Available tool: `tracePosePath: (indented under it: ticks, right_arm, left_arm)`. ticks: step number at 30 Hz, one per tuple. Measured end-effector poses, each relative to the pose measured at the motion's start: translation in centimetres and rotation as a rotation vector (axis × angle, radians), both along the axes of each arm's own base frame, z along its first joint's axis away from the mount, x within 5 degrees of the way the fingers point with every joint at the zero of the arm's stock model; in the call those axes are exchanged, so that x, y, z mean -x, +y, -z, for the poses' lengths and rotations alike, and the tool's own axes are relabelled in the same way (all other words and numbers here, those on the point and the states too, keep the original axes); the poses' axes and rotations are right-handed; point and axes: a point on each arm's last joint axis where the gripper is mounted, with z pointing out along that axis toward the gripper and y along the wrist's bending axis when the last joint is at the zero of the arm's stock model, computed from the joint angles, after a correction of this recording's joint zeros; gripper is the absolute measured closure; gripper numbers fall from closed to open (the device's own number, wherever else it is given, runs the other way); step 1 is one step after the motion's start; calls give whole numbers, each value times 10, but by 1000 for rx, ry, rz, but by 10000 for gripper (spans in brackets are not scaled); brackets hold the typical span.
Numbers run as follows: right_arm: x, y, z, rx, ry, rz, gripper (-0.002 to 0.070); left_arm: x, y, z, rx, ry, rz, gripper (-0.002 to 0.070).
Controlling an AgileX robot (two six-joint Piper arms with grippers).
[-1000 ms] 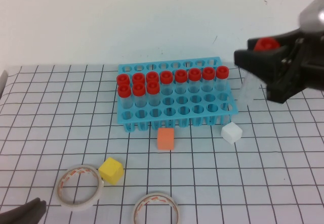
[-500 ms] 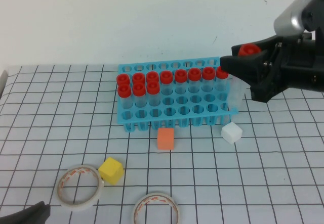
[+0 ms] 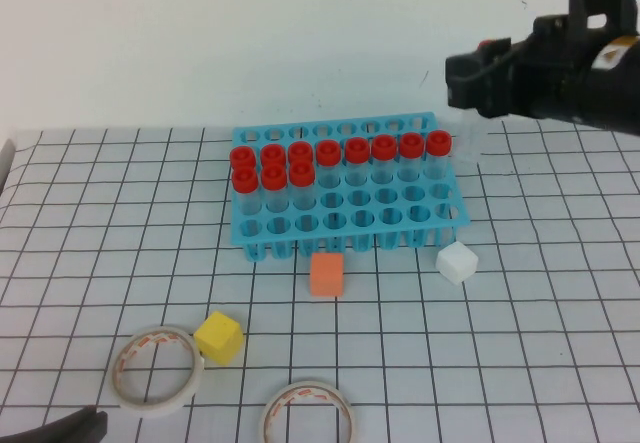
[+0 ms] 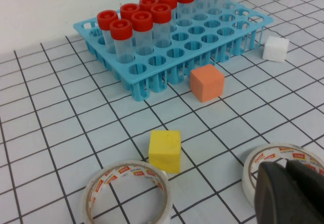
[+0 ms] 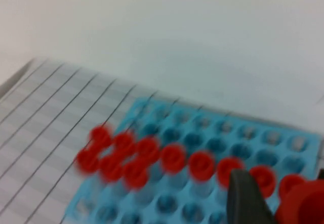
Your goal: Place the test tubes
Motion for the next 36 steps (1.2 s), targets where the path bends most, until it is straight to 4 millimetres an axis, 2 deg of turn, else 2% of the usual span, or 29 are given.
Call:
tracePosePath:
  ticks: [4,8,9,13,20,29,36]
  right_arm:
    - [-14,13,5,-62,-115,34,416]
    - [-25,30,13,-119,-264,-81,416]
    - [-30,38,24,-107,-297,-140,416]
    - [-39,50,52,-27,-297,-226,416]
    - [-59,64,94,14,-223,-249,416]
    - [-74,88,121,-10,-243,-301,416]
    - [-81,93,136,62,-277,-322,416]
  left_arm:
    - [0,0,0,0,1,2,675]
    - [0,0,0,-1,2,6,675]
    - [0,-1,0,-1,4,9,675]
    - [1,-2,1,0,9,21,675]
    - [3,-4,2,0,22,46,675]
    - [3,-4,2,0,25,51,675]
    - [3,-4,2,0,25,51,676]
